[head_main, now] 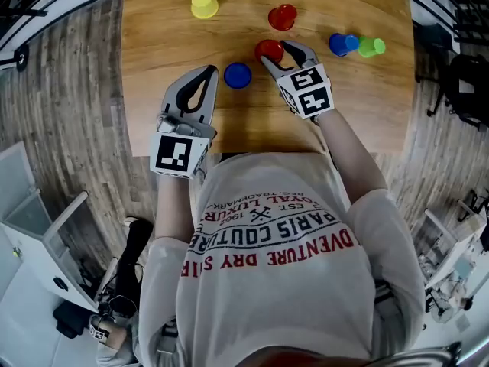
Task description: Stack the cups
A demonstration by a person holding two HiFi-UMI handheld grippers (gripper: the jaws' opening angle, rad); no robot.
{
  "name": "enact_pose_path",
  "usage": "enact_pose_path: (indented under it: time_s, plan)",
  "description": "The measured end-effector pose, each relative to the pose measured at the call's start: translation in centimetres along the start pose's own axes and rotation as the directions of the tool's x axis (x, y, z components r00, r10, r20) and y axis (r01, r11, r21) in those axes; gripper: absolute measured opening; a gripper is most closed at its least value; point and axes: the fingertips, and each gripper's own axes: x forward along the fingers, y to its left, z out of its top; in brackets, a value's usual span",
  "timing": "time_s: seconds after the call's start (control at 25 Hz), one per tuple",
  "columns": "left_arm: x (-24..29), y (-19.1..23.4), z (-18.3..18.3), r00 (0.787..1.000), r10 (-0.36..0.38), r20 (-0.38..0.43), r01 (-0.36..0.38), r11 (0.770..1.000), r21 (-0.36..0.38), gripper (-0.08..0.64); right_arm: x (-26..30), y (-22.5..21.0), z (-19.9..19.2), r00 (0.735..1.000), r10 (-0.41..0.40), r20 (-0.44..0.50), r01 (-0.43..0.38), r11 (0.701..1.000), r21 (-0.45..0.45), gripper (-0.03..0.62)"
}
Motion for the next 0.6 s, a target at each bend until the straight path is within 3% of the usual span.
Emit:
enact_pose_path:
  time_s: [0.32, 0.6]
  plan:
    - [-1.2, -2.0, -0.3, 0.997, -0.073, 0.023, 0.072, 0.997, 0.039, 0.017, -2.5, 3.2, -3.4, 1.000, -0.003, -0.014, 0.003, 1.000, 0.006, 0.239]
    - [-2.3, -3.2, -1.3, 0.996, -0.084, 0.004, 0.083, 0.996, 0.033, 0.017, -2.3, 4.3, -4.7, 1.000, -0.005, -0.010, 0.005, 0.999, 0.032, 0.240]
